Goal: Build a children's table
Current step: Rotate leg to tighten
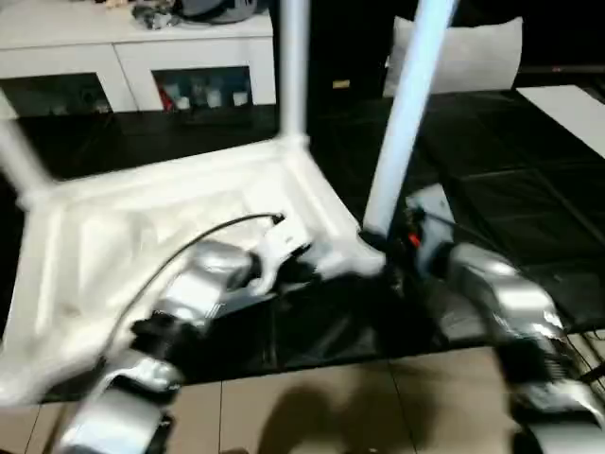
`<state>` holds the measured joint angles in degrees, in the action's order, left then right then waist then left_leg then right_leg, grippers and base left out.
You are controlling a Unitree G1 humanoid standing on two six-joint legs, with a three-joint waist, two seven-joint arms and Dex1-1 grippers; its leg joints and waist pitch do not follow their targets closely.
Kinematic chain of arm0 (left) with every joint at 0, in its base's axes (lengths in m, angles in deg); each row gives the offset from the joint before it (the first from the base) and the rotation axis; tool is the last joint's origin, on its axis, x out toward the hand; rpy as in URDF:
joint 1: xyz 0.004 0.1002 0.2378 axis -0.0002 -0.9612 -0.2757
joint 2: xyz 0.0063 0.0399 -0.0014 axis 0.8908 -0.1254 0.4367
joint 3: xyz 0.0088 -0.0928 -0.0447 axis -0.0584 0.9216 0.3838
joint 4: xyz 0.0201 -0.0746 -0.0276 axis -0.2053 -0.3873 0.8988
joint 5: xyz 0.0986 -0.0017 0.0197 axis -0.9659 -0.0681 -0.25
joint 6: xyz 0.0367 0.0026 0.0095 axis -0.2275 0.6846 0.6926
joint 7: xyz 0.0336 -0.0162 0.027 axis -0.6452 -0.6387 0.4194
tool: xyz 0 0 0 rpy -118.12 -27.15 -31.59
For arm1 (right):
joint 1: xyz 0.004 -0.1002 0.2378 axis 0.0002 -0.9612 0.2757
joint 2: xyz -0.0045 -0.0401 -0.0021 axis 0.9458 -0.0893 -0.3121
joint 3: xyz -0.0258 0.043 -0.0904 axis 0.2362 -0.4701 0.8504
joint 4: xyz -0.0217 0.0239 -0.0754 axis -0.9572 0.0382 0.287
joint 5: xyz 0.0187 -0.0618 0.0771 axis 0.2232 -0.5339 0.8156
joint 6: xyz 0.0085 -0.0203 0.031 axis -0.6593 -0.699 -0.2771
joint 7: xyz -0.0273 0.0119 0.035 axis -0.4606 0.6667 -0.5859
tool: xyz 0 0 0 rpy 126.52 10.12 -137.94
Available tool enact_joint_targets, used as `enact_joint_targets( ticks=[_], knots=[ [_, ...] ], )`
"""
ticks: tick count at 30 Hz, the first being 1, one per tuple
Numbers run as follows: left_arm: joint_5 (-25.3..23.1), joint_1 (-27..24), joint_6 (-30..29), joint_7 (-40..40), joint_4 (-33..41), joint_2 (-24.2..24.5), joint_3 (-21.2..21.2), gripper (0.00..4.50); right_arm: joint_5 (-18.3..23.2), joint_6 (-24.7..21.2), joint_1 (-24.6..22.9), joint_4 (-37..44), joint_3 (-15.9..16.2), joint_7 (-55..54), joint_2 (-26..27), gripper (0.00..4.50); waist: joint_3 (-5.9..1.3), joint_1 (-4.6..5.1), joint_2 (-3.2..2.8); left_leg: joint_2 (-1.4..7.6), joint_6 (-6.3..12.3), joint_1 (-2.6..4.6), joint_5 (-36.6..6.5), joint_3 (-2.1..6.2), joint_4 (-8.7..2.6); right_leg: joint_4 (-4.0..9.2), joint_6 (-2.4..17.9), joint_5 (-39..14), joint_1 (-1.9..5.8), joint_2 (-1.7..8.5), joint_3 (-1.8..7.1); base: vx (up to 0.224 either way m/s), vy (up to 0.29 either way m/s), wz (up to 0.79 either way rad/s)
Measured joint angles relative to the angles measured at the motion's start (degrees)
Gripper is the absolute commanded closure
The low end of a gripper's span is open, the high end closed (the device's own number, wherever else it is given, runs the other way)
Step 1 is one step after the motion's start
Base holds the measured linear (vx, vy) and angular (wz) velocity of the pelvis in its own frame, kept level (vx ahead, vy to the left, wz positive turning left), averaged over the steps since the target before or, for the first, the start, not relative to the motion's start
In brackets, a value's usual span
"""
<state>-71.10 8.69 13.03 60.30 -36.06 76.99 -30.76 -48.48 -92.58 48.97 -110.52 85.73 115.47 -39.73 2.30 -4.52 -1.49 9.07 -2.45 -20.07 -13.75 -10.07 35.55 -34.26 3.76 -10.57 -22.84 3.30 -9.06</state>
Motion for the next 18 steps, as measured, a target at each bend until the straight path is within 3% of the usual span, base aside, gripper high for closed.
enact_joint_targets(
  ticks=[6, 10, 18],
  knots=[
    [-0.49, 0.16, -1.21, -2.19, 0.95, -1.45, -0.09, 4.50, -1.00, 3.35, 0.04, -1.35, -0.80, -2.00, 1.25, 1.41, -0.01, -0.67, -0.02, 0.00, 0.31, -0.15, -0.17, 0.00, -0.08, 0.15, 0.16, 0.04, -0.13, 0.02, 0.00, 0.000, 0.000, 0.00],
    [-0.72, 0.15, -0.05, -1.54, 1.25, -0.64, -1.05, 4.50, -0.44, 5.22, -0.91, -1.32, -0.85, 0.80, 0.64, 1.25, -0.01, -0.80, -0.02, 0.00, 0.33, -0.32, -0.18, 0.00, -0.06, 0.12, 0.22, 0.06, -0.22, 0.02, 0.00, 0.000, 0.000, 0.00],
    [-0.31, -0.03, 8.58, 7.06, -0.26, 4.84, -2.80, 4.50, 1.98, 7.49, -5.00, 2.36, 1.88, 17.52, -8.45, 0.48, 0.01, -2.28, -0.06, 0.02, 0.34, -0.35, -0.17, 0.00, -0.01, 0.10, 0.11, -0.01, -0.28, 0.02, -0.04, 0.000, 0.000, 0.00]
  ],
)
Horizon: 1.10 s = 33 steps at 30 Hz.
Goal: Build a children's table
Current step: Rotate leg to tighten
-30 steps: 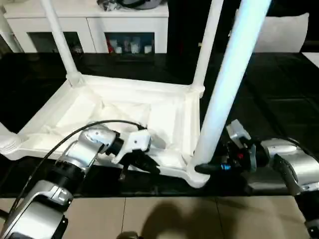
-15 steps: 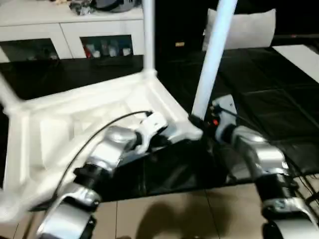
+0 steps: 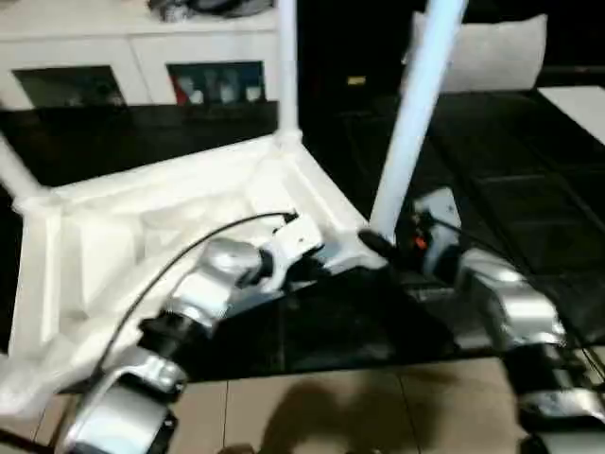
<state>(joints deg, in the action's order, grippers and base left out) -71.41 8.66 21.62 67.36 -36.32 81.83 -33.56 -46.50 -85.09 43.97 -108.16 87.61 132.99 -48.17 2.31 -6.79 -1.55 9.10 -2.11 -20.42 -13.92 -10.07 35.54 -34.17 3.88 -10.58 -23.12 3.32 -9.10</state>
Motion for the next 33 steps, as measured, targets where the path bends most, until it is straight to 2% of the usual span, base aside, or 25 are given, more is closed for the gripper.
enact_joint_targets(
  ticks=[2, 5, 7, 9, 11, 13, 15, 17, 23, 29, 33],
  knots=[
    [0.93, 0.00, 3.16, 5.17, -0.32, 2.59, -0.58, 4.50, 1.05, -0.03, -1.02, 1.44, 1.74, 7.35, -4.21, 0.48, 0.02, -0.64, -0.01, 0.01, 0.06, 0.02, -0.03, 0.00, 0.09, 0.01, -0.01, 0.00, -0.03, 0.00, -0.01, 0.000, 0.000, 0.00],
    [2.23, -0.08, 5.85, 11.49, -0.34, 5.16, -1.15, 4.50, 1.99, 0.08, -1.28, 1.53, 2.34, 14.98, -7.64, 0.48, 0.02, -1.54, 0.00, 0.05, 0.14, 0.00, -0.08, 0.00, 0.23, -0.03, 0.03, 0.03, -0.08, 0.00, -0.02, 0.000, 0.000, 0.00],
    [2.80, -0.08, 7.82, 14.69, -0.33, 6.69, -1.88, 4.50, 2.46, 0.15, -1.32, 2.20, 3.44, 18.98, -8.90, 0.81, 0.01, -2.09, 0.00, 0.07, 0.15, 0.00, -0.09, 0.00, 0.27, -0.06, 0.08, 0.06, -0.08, 0.01, -0.03, 0.000, 0.000, 0.00],
    [3.02, -0.08, 10.71, 17.75, -0.53, 7.92, -2.83, 4.50, 3.78, 0.00, -2.03, 3.52, 5.08, 23.50, -10.41, 0.82, 0.01, -2.95, 0.00, 0.07, 0.16, 0.00, -0.09, 0.00, 0.31, -0.07, 0.03, 0.04, -0.07, 0.01, -0.04, 0.000, 0.000, 0.00],
    [3.09, -0.08, 12.74, 20.61, -0.98, 8.80, -3.75, 4.50, 4.25, -0.46, -2.33, 4.30, 6.76, 27.07, -11.29, 0.96, 0.02, -3.32, 0.02, 0.07, 0.17, -0.01, -0.10, 0.00, 0.37, -0.07, 0.00, 0.02, -0.06, 0.03, -0.04, 0.000, 0.000, 0.00],
    [3.12, -0.08, 13.62, 22.49, -1.03, 9.05, -4.27, 4.50, 4.43, -0.84, -2.31, 4.35, 7.40, 28.72, -11.53, 1.25, 0.02, -3.41, 0.02, 0.07, 0.18, -0.02, -0.11, 0.00, 0.46, -0.08, -0.03, 0.03, -0.05, 0.05, -0.04, 0.000, 0.000, 0.00],
    [3.41, -0.06, 14.32, 24.81, -1.03, 9.04, -4.70, 4.50, 4.86, -2.52, -2.01, 4.35, 8.41, 31.16, -12.01, 1.24, 0.02, -3.35, 0.03, 0.07, 0.19, -0.02, -0.12, -0.01, 0.52, -0.10, -0.06, 0.03, -0.03, 0.06, -0.04, 0.000, 0.000, 0.00],
    [3.61, 0.09, 14.76, 26.38, -1.03, 9.13, -4.94, 4.50, 5.57, -4.14, -1.91, 4.36, 9.01, 33.42, -12.10, 1.50, 0.04, -3.19, 0.07, 0.08, 0.18, -0.01, -0.11, -0.01, 0.53, -0.15, -0.14, -0.02, -0.03, 0.06, -0.04, 0.000, 0.000, 0.00],
    [4.26, 0.64, 15.85, 27.90, -1.62, 9.29, -5.09, 4.50, 6.54, -5.65, -1.67, 5.41, 9.72, 35.09, -12.68, 2.04, 0.03, -3.17, 0.07, 0.09, 0.14, 0.05, -0.08, -0.01, 0.54, -0.23, -0.20, -0.06, -0.02, 0.05, -0.04, 0.000, 0.000, 0.00],
    [4.66, 0.82, 15.90, 28.62, -1.81, 9.16, -4.77, 4.50, 6.52, -6.29, -1.68, 6.99, 9.65, 35.12, -12.97, 2.27, 0.01, -3.21, 0.10, 0.09, 0.14, 0.10, -0.09, -0.01, 0.54, -0.23, -0.22, -0.07, 0.03, 0.05, -0.04, 0.000, 0.000, 0.00],
    [5.51, 0.80, 11.40, 26.75, -2.11, 8.13, -3.09, 4.50, 6.64, -7.58, -2.28, 7.84, 7.64, 31.98, -11.69, 2.34, 0.01, -3.05, 0.10, 0.09, 0.05, 0.20, -0.03, -0.01, 0.54, -0.24, -0.21, -0.03, 0.09, 0.05, -0.04, 0.000, 0.000, 0.00]
  ],
)
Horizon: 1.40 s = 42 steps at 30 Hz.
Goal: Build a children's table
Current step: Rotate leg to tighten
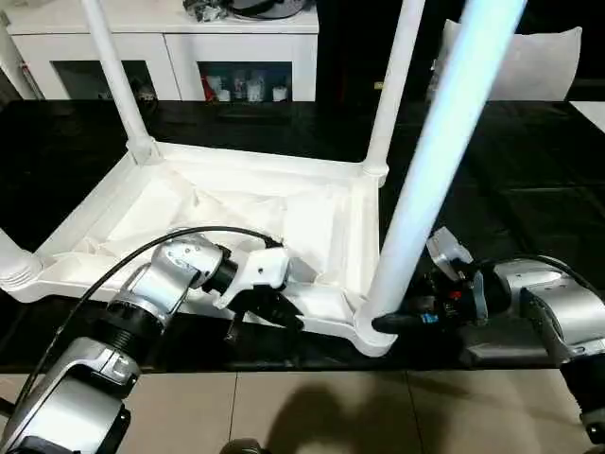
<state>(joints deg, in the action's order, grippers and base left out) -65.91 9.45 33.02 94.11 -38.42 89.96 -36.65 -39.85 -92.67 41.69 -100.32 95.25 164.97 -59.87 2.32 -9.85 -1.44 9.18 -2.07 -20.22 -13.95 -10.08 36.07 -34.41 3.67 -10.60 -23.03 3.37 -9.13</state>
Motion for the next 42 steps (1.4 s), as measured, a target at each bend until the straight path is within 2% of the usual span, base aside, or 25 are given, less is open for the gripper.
enact_joint_targets(
  ticks=[2, 5, 9, 12, 14, 15, 16, 18, 22, 26, 28, 31, 35, 38, 40, 42],
  knots=[
    [-0.02, -0.13, -2.03, -2.99, -0.36, -0.48, 1.20, 4.50, -0.35, -0.23, 0.04, -0.54, -1.59, -4.61, 1.85, 2.39, 0.00, 0.37, 0.03, 0.00, -0.08, 0.05, 0.05, 0.00, -0.03, -0.02, 0.01, 0.02, 0.11, -0.01, 0.00, 0.000, 0.000, 0.00],
    [-1.12, -0.52, -5.70, -9.35, -0.45, -1.29, 3.01, 4.50, -2.33, 0.92, 0.28, -2.68, -4.10, -15.93, 7.47, 2.45, 0.00, 2.69, 0.16, -0.01, -0.29, 0.11, 0.16, -0.05, -0.24, 0.07, 0.04, 0.04, 0.19, -0.04, 0.01, 0.000, 0.000, 0.00],
    [-2.26, -2.52, -11.07, -17.11, 1.84, -3.97, 5.00, 4.50, -4.87, 0.68, 2.59, -5.82, -5.94, -27.98, 13.05, 2.51, -0.02, 5.00, 0.25, 0.01, -0.28, 0.14, 0.16, -0.05, -0.36, 0.07, 0.07, 0.05, 0.16, -0.08, 0.02, 0.000, 0.000, 0.00],
    [-2.83, -2.94, -15.41, -23.29, 3.15, -6.59, 6.32, 4.50, -6.40, 0.35, 4.83, -8.36, -7.19, -36.90, 16.79, 2.51, -0.05, 5.42, 0.35, 0.01, -0.29, 0.15, 0.18, -0.05, -0.47, 0.05, 0.16, 0.01, 0.11, -0.10, 0.01, 0.000, 0.000, 0.00],
    [-5.36, -2.52, -18.64, -31.47, 3.58, -10.73, 7.26, 4.50, -9.00, 2.04, 8.12, -12.89, -8.72, -47.31, 21.23, 2.51, -0.05, 5.57, 0.42, 0.02, -0.33, 0.15, 0.21, -0.05, -0.45, 0.05, 0.21, 0.02, 0.12, -0.09, 0.02, 0.000, 0.000, 0.00],
    [-5.94, -2.32, -19.46, -33.35, 3.73, -11.89, 7.22, 4.50, -9.64, 2.61, 8.88, -13.80, -8.84, -50.07, 22.01, 2.51, -0.05, 5.52, 0.42, 0.01, -0.33, 0.13, 0.21, -0.05, -0.45, 0.07, 0.21, 0.03, 0.12, -0.08, 0.01, 0.000, 0.000, 0.00],
    [-6.22, -2.25, -20.09, -34.31, 3.94, -12.61, 7.11, 4.50, -9.86, 3.28, 9.05, -14.32, -8.86, -51.71, 22.32, 2.17, -0.05, 5.37, 0.44, 0.01, -0.32, 0.14, 0.20, -0.05, -0.46, 0.11, 0.21, 0.02, 0.16, -0.08, 0.02, 0.000, 0.000, 0.00],
    [-6.82, -1.99, -20.39, -36.70, 3.79, -14.18, 6.75, 4.50, -10.11, 5.29, 9.15, -15.59, -9.74, -54.30, 23.33, 1.84, -0.06, 4.85, 0.43, 0.01, -0.30, 0.13, 0.18, -0.06, -0.47, 0.14, 0.19, 0.01, 0.17, -0.08, 0.02, 0.000, 0.000, 0.00],
    [-7.27, -1.85, -19.64, -37.48, 3.76, -14.72, 5.68, 4.50, -10.12, 5.98, 8.98, -15.96, -10.24, -54.53, 23.45, 1.49, -0.06, 4.44, 0.42, 0.01, -0.29, 0.12, 0.18, -0.05, -0.48, 0.13, 0.19, 0.01, 0.16, -0.08, 0.01, 0.000, 0.000, 0.00],
    [-7.22, -2.07, -17.00, -35.75, 3.77, -13.39, 4.87, 4.50, -8.68, 7.77, 6.67, -14.69, -10.71, -48.40, 21.62, 1.29, -0.05, 3.90, 0.41, 0.02, -0.27, 0.08, 0.17, -0.05, -0.50, 0.13, 0.18, 0.01, 0.11, -0.08, 0.01, 0.000, 0.000, 0.00],
    [-7.14, -2.16, -14.74, -34.04, 3.51, -12.08, 4.40, 4.50, -7.58, 8.64, 5.65, -14.34, -10.70, -44.60, 19.70, 0.96, -0.05, 3.51, 0.40, 0.02, -0.25, 0.05, 0.20, -0.05, -0.50, 0.11, 0.19, 0.02, 0.06, -0.08, 0.01, 0.000, 0.000, 0.00],
    [-6.67, -2.18, -11.12, -30.17, 2.57, -9.75, 3.85, 4.50, -6.81, 9.87, 4.14, -12.33, -9.41, -37.89, 15.99, 0.84, -0.04, 3.04, 0.40, 0.02, -0.20, 0.04, 0.23, -0.06, -0.49, 0.11, 0.18, 0.02, 0.04, -0.08, 0.01, 0.000, 0.000, 0.00],
    [-6.53, -2.25, -6.86, -25.28, 1.85, -7.54, 3.17, 4.50, -5.74, 10.04, 3.34, -10.17, -8.30, -31.60, 12.24, 0.37, -0.03, 2.15, 0.40, 0.02, -0.14, 0.12, 0.27, -0.05, -0.48, 0.12, 0.18, 0.04, 0.00, -0.07, 0.00, 0.000, 0.000, 0.00],
    [-6.16, -2.23, -4.47, -22.62, 1.56, -6.48, 2.53, 4.50, -5.42, 9.99, 2.15, -8.79, -7.61, -28.04, 10.03, 0.37, -0.03, 1.45, 0.40, 0.02, -0.13, 0.12, 0.27, -0.05, -0.48, 0.13, 0.17, 0.04, -0.03, -0.07, 0.00, 0.000, 0.000, 0.00],
    [-5.49, -2.11, -1.75, -19.02, 1.14, -4.54, 1.63, 4.50, -5.01, 9.83, 1.14, -7.71, -5.67, -22.08, 6.55, 0.37, -0.02, 1.26, 0.42, 0.02, -0.09, 0.09, 0.24, -0.05, -0.46, 0.14, 0.15, 0.03, -0.03, -0.07, 0.00, 0.000, 0.000, 0.00],
    [-4.91, -2.10, 0.66, -15.21, 0.75, -2.44, 1.05, 4.50, -4.61, 9.65, 0.18, -6.60, -5.35, -16.64, 3.40, 0.65, -0.02, 1.15, 0.42, 0.02, -0.05, 0.03, 0.22, -0.05, -0.46, 0.15, 0.12, 0.01, -0.03, -0.07, 0.00, 0.000, 0.000, 0.00]
  ],
)
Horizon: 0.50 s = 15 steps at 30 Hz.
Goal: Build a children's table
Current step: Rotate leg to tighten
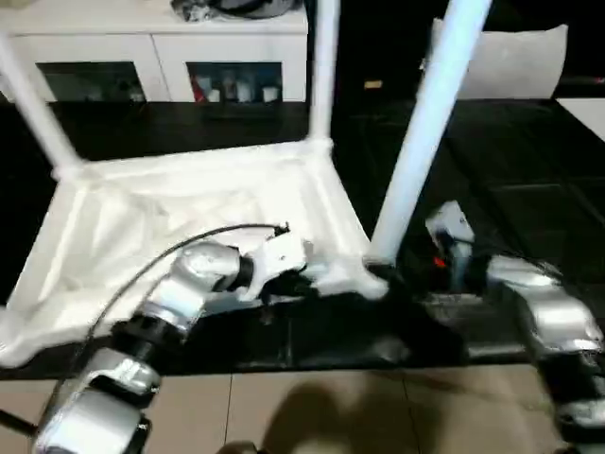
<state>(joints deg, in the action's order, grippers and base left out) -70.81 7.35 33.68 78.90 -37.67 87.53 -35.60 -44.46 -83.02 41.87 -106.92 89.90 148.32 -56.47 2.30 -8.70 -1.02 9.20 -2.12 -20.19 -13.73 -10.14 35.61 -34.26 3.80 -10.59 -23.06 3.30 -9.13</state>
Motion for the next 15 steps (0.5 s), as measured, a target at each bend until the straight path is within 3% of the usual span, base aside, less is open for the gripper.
enact_joint_targets(
  ticks=[5, 8, 15],
  knots=[
    [1.85, 0.00, 3.80, 9.35, -0.01, 2.62, -1.32, 4.50, 2.54, -2.19, -0.51, 2.92, 2.95, 11.30, -3.21, 1.04, 0.01, -0.44, 0.01, 0.00, 0.00, 0.00, 0.00, 0.00, 0.03, 0.00, -0.01, -0.01, 0.03, 0.00, -0.02, 0.000, 0.000, 0.00],
    [2.42, 0.01, 4.53, 11.41, 0.02, 2.54, -1.94, 4.50, 3.25, -2.56, -0.51, 3.46, 4.79, 14.32, -3.45, 1.26, 0.01, -1.00, 0.02, 0.00, 0.01, 0.03, 0.00, 0.00, 0.11, 0.00, -0.03, 0.02, 0.02, 0.02, -0.01, 0.000, 0.000, 0.00],
    [2.88, 0.01, 5.82, 13.80, 0.01, 2.97, -2.26, 4.50, 4.55, -5.54, -0.85, 5.97, 6.33, 17.36, -3.70, 1.92, 0.02, -1.22, 0.03, 0.00, 0.01, 0.01, -0.01, 0.01, 0.09, 0.00, -0.05, 0.00, 0.01, 0.01, -0.02, 0.000, 0.000, 0.00]
  ],
)
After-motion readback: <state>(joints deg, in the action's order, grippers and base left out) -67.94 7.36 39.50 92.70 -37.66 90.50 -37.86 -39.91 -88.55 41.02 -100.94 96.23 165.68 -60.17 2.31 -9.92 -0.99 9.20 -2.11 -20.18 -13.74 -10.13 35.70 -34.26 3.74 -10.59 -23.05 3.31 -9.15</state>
